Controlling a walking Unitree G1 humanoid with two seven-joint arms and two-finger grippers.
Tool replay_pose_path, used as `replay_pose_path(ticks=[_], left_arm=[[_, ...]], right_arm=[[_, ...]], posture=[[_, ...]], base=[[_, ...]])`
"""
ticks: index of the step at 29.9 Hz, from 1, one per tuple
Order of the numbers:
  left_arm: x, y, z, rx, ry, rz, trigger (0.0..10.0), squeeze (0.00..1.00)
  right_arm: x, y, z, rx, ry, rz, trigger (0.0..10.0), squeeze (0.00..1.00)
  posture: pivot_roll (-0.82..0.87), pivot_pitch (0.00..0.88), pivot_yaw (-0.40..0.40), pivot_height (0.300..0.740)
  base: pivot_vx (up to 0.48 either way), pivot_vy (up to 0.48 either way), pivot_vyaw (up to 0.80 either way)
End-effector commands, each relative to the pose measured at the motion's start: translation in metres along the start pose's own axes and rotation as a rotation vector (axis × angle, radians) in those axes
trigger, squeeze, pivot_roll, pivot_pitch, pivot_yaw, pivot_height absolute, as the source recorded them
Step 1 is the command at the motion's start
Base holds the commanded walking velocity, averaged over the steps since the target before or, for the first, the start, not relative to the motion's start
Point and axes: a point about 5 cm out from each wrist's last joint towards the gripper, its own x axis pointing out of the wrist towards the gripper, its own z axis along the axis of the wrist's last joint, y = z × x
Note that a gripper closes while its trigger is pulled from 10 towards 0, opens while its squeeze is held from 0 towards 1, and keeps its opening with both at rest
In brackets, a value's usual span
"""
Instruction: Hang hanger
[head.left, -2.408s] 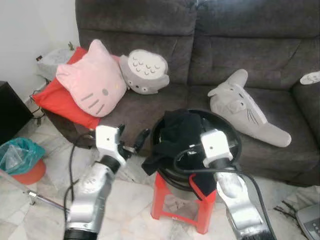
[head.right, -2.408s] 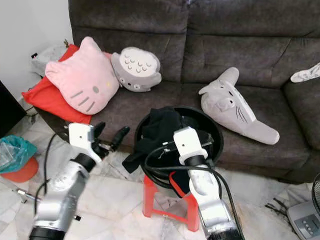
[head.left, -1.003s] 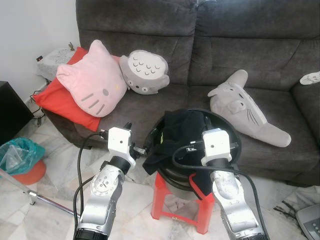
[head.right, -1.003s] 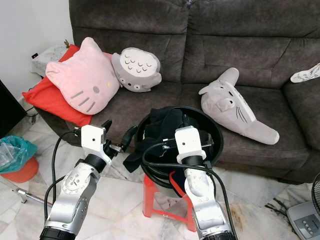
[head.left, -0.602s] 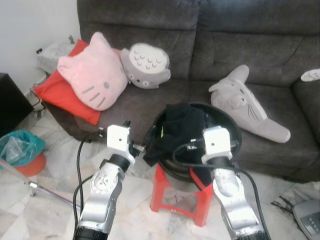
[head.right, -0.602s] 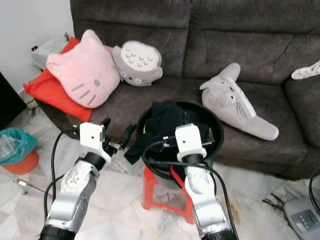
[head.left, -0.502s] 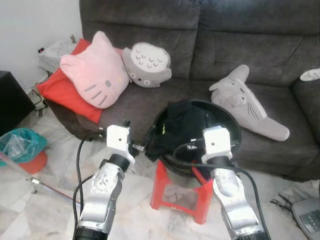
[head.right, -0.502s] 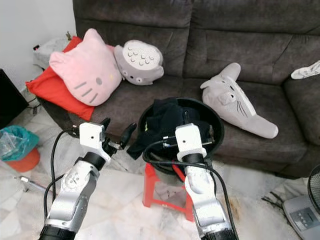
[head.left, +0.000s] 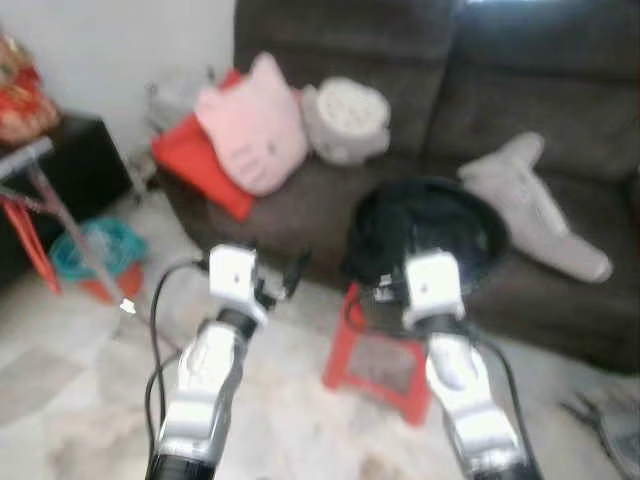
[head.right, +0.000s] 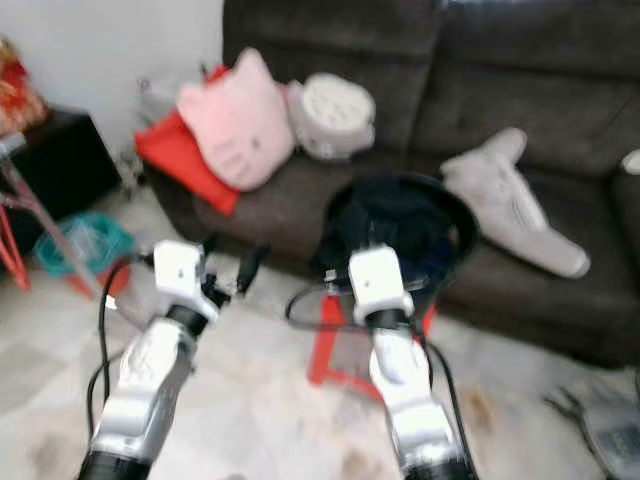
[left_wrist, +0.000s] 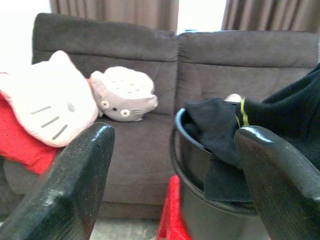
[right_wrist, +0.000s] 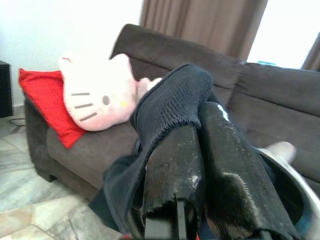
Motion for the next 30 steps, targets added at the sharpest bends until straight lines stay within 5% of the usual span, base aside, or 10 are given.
replay_pose_path(ticks=[1,30], left_arm=[[0.0006,-0.0029,0.0001,-0.008,-0.004,-0.007,10.0,0.0],[-0.0008,-0.0052,-0.0021,-0.009,-0.002,-0.02,10.0,0.0]], right_arm=[[0.0003,-0.0016,0.0023,-0.013,-0.013,0.002,10.0,0.0],[-0.001,0.0067,0.0037,-0.051,-0.034,0.051,10.0,0.0]], posture=[[-0.1,0.0,0.031,0.74],[-0.1,0.0,0.025,0.74]], base=[[-0.296,0.0,0.0],[-0.31,0.0,0.0]])
